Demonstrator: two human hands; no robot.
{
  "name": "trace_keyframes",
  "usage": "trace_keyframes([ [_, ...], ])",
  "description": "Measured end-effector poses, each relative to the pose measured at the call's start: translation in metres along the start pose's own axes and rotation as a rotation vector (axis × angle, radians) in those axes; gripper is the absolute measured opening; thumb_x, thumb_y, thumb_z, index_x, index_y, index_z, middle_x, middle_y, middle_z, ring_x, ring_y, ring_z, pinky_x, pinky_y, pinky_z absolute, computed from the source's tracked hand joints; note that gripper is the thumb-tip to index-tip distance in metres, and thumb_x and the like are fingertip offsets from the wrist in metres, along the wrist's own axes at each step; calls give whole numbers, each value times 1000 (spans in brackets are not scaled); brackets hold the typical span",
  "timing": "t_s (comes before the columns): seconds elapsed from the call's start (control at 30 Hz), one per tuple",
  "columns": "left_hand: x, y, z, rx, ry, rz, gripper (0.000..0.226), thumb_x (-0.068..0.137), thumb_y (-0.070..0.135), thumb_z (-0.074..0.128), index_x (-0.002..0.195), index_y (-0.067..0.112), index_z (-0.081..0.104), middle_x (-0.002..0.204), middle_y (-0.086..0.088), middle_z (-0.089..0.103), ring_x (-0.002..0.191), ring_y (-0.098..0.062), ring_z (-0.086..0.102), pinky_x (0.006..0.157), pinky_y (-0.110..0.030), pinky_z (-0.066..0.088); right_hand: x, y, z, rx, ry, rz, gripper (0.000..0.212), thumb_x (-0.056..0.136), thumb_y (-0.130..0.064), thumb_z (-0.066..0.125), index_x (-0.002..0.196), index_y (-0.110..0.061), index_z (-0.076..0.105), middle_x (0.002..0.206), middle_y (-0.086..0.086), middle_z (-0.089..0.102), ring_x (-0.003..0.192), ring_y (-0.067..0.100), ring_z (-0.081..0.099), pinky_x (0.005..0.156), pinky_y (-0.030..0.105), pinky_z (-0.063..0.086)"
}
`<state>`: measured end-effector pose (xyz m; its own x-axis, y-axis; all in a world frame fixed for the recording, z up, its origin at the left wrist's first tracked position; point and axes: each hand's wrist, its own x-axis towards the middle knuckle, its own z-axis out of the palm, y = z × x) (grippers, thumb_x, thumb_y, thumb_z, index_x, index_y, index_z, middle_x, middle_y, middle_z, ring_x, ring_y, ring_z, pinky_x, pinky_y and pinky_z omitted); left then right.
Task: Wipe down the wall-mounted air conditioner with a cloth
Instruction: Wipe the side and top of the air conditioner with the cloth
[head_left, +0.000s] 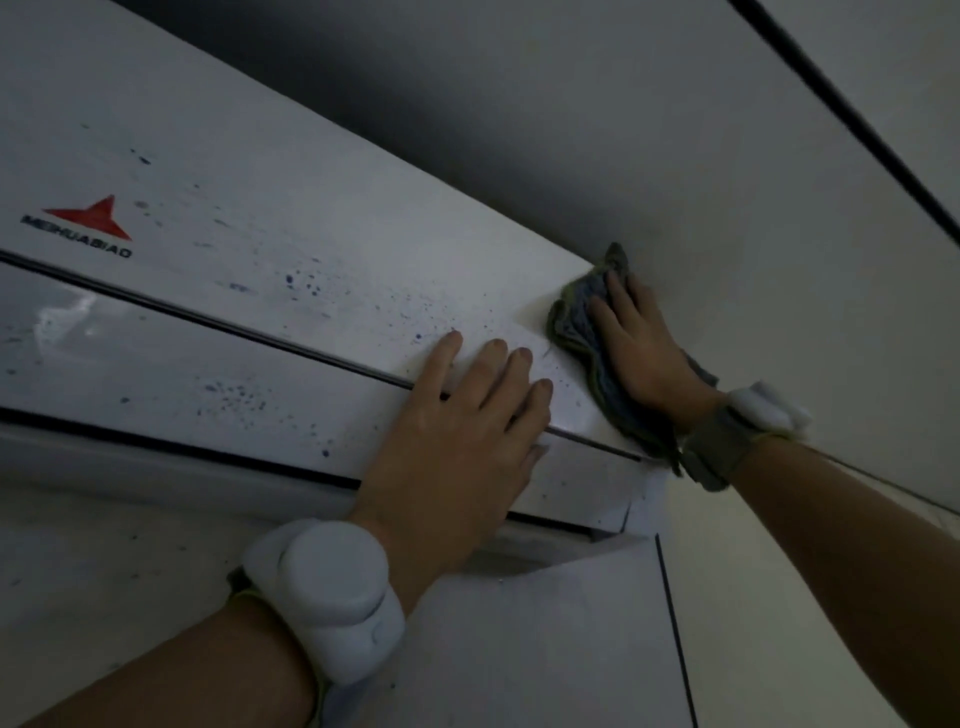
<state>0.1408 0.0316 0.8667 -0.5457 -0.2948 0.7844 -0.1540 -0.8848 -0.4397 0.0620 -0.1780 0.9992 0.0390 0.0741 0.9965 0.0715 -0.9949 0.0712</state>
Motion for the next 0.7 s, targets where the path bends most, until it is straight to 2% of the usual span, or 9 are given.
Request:
trace_keyframes([
  [0.13, 3, -3, 1, -10, 29, -8, 46, 100, 41, 46, 134, 11, 57, 142, -16, 55, 131, -35, 49, 111, -58, 35, -48, -2, -1, -10, 80, -84, 69, 95, -59, 17, 155, -24, 17, 163, 2, 13, 150, 20, 9, 123, 38, 8],
  [0.3, 1, -1, 2, 1, 47, -24, 46, 102, 40, 41, 134, 11, 55, 142, -16, 53, 131, -36, 49, 112, -58, 32, -120, -3, 26, 25, 305, -78, 58, 101, -48, 23, 154, -26, 22, 162, -2, 15, 151, 18, 8, 123, 42, 14],
  [0.4, 2, -1, 3, 13, 47, -26, 47, 103, 40, 38, 136, 11, 53, 144, -17, 52, 133, -36, 47, 113, -58, 31, -150, -4, 52, 14, 392, -44, 60, 101, -42, 33, 155, -21, 16, 163, 1, 9, 151, 20, 1, 123, 47, 12],
  [0.53, 1, 0, 3, 4, 56, -31, 47, 103, 40, 38, 137, 10, 52, 144, -17, 51, 133, -36, 46, 112, -59, 31, -149, -6, 51, 25, 410, -33, 64, 99, -50, 29, 154, -18, 20, 163, 4, 13, 151, 19, 2, 123, 46, 11],
  [0.63, 1, 0, 5, 7, 76, -24, 47, 103, 41, 38, 136, 11, 53, 144, -16, 52, 133, -35, 47, 112, -58, 31, -128, -2, 35, 79, 365, -99, 60, 100, -54, 21, 152, -25, 27, 162, 1, 18, 151, 17, 7, 123, 42, 12],
  [0.7, 1, 0, 7, 12, 99, -22, 46, 103, 41, 39, 136, 11, 54, 143, -16, 53, 132, -35, 49, 112, -58, 33, -111, 5, 24, 158, 304, -152, 57, 100, -54, 24, 148, -25, 32, 160, 3, 22, 149, 17, 14, 123, 40, 16],
])
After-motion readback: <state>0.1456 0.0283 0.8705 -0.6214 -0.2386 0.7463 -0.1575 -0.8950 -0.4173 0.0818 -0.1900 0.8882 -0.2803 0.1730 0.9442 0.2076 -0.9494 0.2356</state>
